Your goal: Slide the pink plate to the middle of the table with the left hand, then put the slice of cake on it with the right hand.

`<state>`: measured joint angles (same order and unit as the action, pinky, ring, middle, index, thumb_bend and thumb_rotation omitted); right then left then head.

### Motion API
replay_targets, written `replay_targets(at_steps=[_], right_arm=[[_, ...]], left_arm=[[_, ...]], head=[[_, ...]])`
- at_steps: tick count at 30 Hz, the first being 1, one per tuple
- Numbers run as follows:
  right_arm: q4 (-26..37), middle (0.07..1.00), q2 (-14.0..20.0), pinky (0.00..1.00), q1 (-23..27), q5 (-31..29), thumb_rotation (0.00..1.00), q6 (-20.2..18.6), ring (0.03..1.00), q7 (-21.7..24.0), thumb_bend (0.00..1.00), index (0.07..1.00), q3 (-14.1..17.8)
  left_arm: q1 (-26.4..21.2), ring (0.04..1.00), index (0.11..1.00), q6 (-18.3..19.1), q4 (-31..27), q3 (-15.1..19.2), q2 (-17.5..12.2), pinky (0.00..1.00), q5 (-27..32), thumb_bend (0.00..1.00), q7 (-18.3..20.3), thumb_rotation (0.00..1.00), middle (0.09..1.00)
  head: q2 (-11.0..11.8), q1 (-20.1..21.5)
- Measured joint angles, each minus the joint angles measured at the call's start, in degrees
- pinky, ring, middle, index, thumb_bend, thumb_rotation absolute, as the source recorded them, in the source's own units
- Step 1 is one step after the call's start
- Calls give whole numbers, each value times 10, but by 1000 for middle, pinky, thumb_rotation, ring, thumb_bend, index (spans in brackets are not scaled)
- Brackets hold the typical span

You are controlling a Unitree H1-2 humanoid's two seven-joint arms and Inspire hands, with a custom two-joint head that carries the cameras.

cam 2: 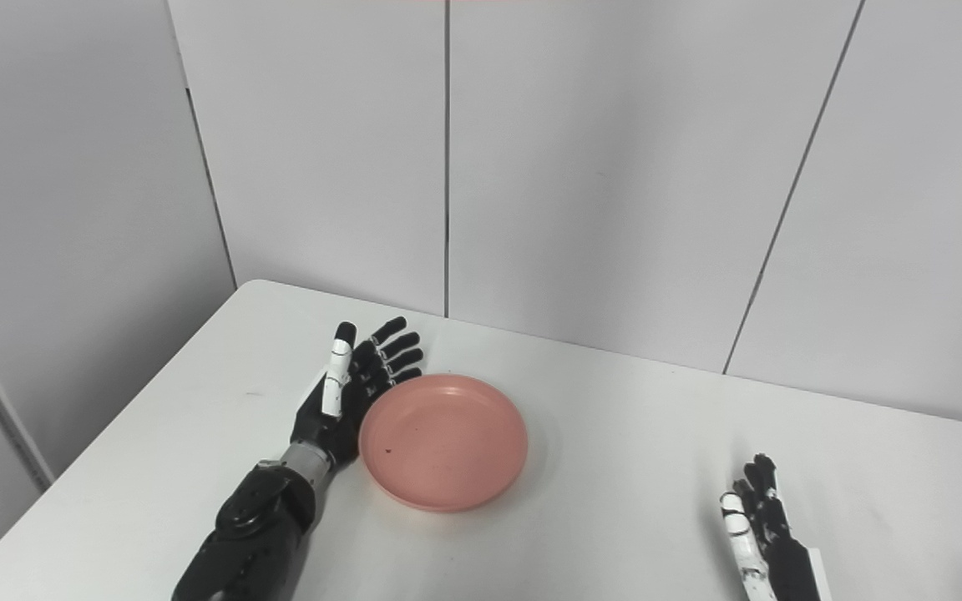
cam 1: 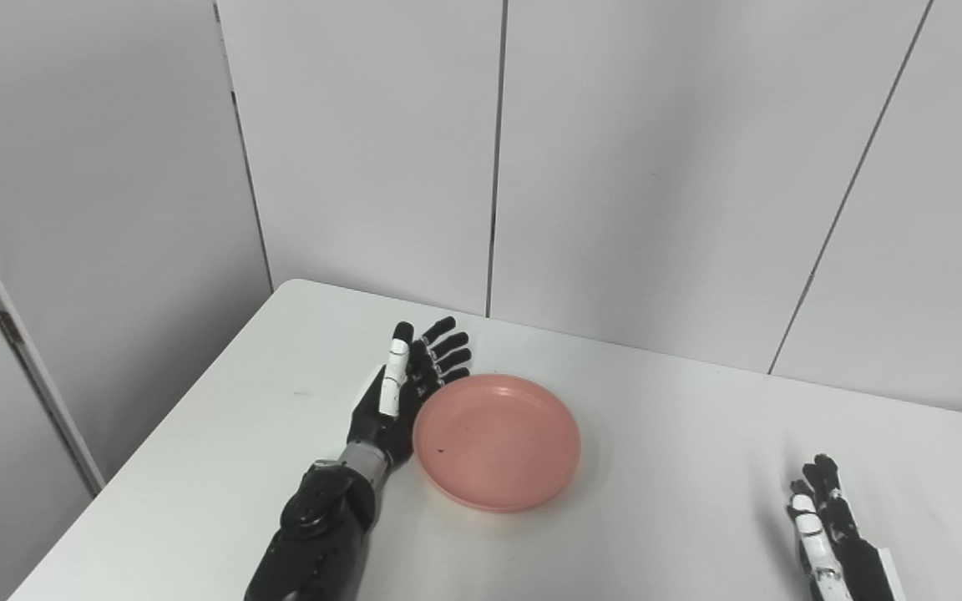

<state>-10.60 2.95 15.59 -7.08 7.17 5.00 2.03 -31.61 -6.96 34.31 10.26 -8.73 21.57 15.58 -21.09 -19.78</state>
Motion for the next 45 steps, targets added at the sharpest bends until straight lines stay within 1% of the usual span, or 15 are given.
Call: replay_targets(at_steps=[5,9,10,13,14,16,18,24,26,28,34,36,38,43,45], right_arm=[[-12,1000,1,1000,7,0,687,22,1000,5,444,1000,0],[-33,1000,-1,1000,21,-5,697,39,1000,13,521,1000,-1],[-39,1000,-2,1000,25,-5,705,45,998,13,539,1000,-1],[-38,1000,-5,1000,25,9,725,49,986,8,550,1000,-3],[-37,1000,-6,1000,25,15,725,49,995,5,587,1000,-5],[-32,999,-8,1000,22,23,731,49,994,-1,617,1000,-7],[-26,992,-13,1000,19,37,738,48,988,-11,633,997,-9],[-20,991,-26,1000,15,46,730,43,998,-28,684,999,-12],[-20,996,-29,1000,16,46,735,38,1000,-30,704,1000,-12],[-20,997,-29,1000,17,50,752,36,997,-35,696,1000,-12],[19,964,-16,986,30,87,736,15,967,-66,643,972,1],[44,946,-2,953,38,109,709,-2,943,-73,592,957,4],[69,923,23,922,46,132,722,-29,926,-74,596,935,5],[138,884,98,860,56,215,714,-130,900,-68,606,894,8],[173,873,129,819,56,241,614,-195,878,-50,620,873,7]], left_arm=[[28,921,914,24,-56,-26,29,924,-7,793,0,1000,916],[53,965,948,24,-97,-36,64,977,-39,740,-41,1000,956],[61,977,960,24,-107,-43,70,989,-45,732,-42,1000,968],[82,997,982,22,-136,-62,83,999,-58,720,-43,1000,988],[87,999,992,24,-143,-65,88,1000,-63,710,-43,1000,996],[96,996,988,27,-158,-69,95,1000,-66,692,-45,1000,993],[106,995,982,27,-170,-70,100,1000,-71,689,-54,1000,990],[117,1000,997,24,-180,-69,116,1000,-78,702,-64,1000,1000],[120,1000,994,24,-184,-74,117,1000,-78,702,-64,999,1000],[125,1000,991,24,-190,-79,117,1000,-81,694,-64,1000,998],[130,1000,989,26,-200,-86,117,1000,-84,693,-61,973,1000],[130,1000,988,29,-201,-87,117,1000,-79,688,-58,973,1000],[130,1000,986,29,-200,-87,118,1000,-78,688,-58,972,1000],[130,1000,989,29,-199,-87,117,1000,-78,681,-57,976,1000],[130,997,982,29,-197,-88,117,1000,-78,692,-57,976,994]], head=[[-11,28],[-25,58],[-37,89],[-48,115],[-48,135],[-68,154],[-68,155],[-99,231],[-99,231],[-107,257],[-115,275],[-115,277],[-116,277],[-115,286],[-113,291]])
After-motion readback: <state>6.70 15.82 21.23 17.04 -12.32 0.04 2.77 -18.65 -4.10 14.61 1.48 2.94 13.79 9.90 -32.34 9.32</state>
